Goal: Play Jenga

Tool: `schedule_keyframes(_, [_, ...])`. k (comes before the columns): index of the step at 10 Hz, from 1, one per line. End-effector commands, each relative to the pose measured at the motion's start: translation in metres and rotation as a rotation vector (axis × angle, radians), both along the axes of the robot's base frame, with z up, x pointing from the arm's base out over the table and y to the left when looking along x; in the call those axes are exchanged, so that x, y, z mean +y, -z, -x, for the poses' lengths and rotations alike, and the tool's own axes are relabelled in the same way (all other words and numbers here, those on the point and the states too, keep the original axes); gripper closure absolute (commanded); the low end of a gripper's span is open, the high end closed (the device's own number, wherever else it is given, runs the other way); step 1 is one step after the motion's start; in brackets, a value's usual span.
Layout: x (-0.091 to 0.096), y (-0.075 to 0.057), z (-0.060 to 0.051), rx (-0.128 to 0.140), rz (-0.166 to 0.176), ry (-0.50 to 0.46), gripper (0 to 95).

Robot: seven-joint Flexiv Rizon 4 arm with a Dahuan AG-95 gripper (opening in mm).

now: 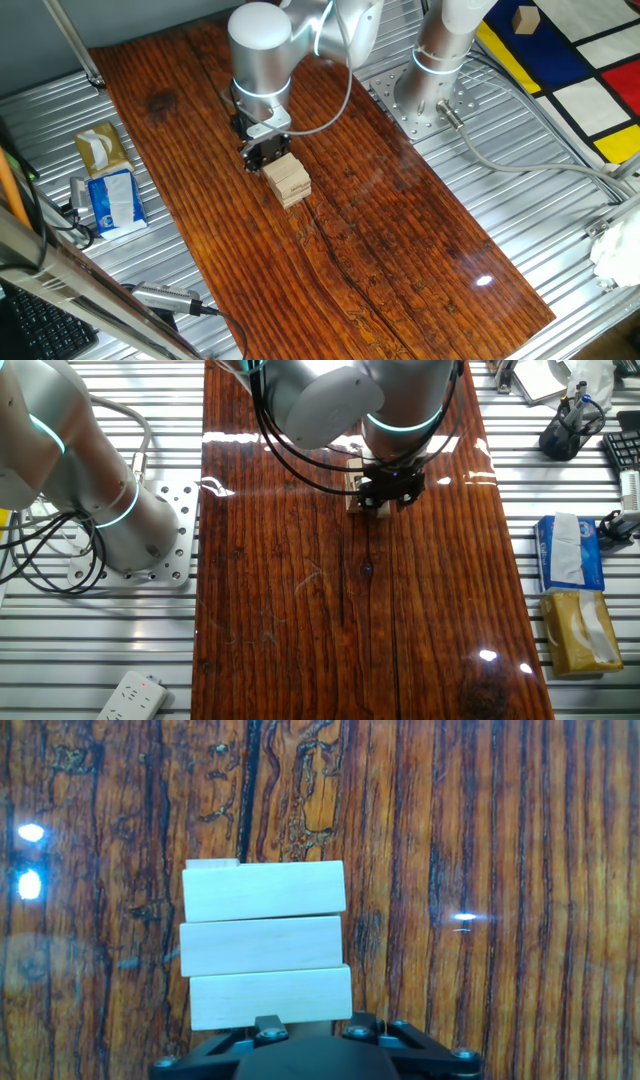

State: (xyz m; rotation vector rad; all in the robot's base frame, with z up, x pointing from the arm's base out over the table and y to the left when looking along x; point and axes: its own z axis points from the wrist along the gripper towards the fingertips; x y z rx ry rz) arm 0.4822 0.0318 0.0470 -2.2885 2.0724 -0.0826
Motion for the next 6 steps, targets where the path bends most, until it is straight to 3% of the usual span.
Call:
schedule_keyframes(1, [-0.0003, 0.0005, -0.0003, -0.002, -0.001, 0.002, 57.0])
schedule_keyframes(6, [-0.0003, 0.0007, -0.0002, -0.004, -0.005, -0.001, 57.0])
